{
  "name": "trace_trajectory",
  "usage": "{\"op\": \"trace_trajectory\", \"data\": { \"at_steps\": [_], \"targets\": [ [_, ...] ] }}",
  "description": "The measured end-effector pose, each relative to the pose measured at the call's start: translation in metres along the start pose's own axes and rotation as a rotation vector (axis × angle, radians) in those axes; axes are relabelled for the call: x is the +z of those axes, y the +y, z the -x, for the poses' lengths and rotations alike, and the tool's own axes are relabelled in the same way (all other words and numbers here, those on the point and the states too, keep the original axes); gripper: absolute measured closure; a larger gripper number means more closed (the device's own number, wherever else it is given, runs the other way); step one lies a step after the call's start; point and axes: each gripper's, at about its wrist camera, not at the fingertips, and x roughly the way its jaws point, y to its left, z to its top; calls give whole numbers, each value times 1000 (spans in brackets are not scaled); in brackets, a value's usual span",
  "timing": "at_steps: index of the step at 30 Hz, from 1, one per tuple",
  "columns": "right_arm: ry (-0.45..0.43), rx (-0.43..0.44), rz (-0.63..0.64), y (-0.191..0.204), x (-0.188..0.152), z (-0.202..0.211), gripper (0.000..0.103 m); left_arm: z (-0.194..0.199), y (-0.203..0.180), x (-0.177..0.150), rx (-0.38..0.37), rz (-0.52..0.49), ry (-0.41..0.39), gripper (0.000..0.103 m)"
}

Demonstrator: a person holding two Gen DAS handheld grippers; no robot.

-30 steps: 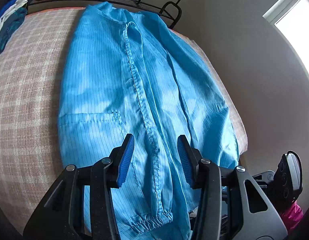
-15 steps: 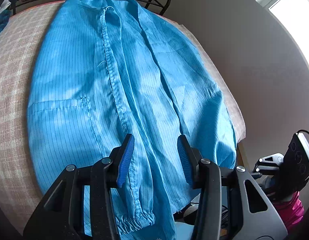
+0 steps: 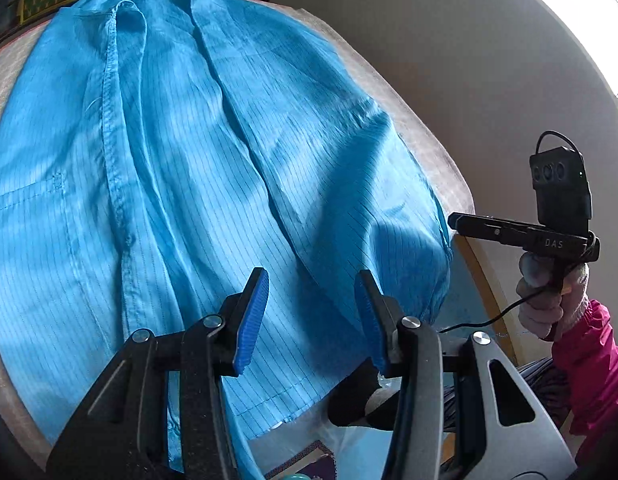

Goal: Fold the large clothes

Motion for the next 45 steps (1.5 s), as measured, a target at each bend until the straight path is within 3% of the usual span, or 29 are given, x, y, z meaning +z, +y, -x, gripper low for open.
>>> {"op": "trace_trajectory", "data": {
  "at_steps": [3, 4, 7, 9, 10, 13, 15, 18, 22, 26, 27, 28, 30, 32, 33, 35, 37, 40, 42, 44, 45],
  "targets": [
    [16, 31, -25, -2, 0, -10, 63, -13, -5, -2, 2, -10, 17, 58],
    [21, 46, -27, 0, 0, -13, 76, -16, -6, -3, 4, -10, 24, 58],
    [11, 26, -24, 9, 4, -16, 103, -27, -8, -4, 9, -15, 42, 58],
    [-30, -100, 19, 22, 6, -6, 103, -30, -11, -5, 15, -30, 44, 58],
    [-43, -120, 21, 23, 7, 0, 103, -30, -14, -6, 16, -44, 49, 58],
    [-51, -83, -37, 12, 5, 10, 103, -25, -22, -10, 17, -81, 51, 58],
    [4, -36, -35, 13, 3, 0, 103, -20, -23, -9, 9, -76, 42, 58],
    [76, -178, 36, 22, -5, -15, 100, -8, -23, -1, -11, -60, 16, 58],
    [0, -158, 15, 18, 2, 0, 98, -8, -32, 16, 0, -81, -19, 58],
    [-65, -157, -9, 10, 9, 17, 97, -30, -39, 27, -10, -72, 1, 58],
    [-76, -164, -19, 6, 10, 18, 82, -37, -42, 28, -9, -76, 10, 58],
    [-84, -167, -30, 1, 11, 19, 56, -45, -47, 26, -13, -79, 21, 58],
    [-83, -149, -47, -7, 13, 15, 45, -64, -54, 22, -17, -81, 45, 58],
    [-65, -125, -69, -17, 14, 11, 46, -80, -62, 19, 10, -103, 63, 58],
    [-48, -113, -83, -20, 14, 5, 47, -81, -66, 18, 24, -122, 32, 58],
    [-8, -79, -108, -25, 13, -8, 63, -84, -73, 18, 51, -156, 26, 57],
    [24, -84, -90, -23, 13, -17, 91, -86, -77, 17, 58, -171, 31, 56],
    [12, -182, -32, -12, 14, -13, 101, -85, -79, 15, 56, -169, 36, 56],
    [-21, -182, -49, -12, 16, -4, 101, -79, -80, 15, 57, -147, 19, 56],
    [-52, -141, -55, -13, 16, 9, 93, -71, -84, 14, 49, -142, -1, 56],
    [-65, -130, -66, -14, 17, 16, 75, -68, -89, 15, 41, -149, -11, 56]
  ]
}}
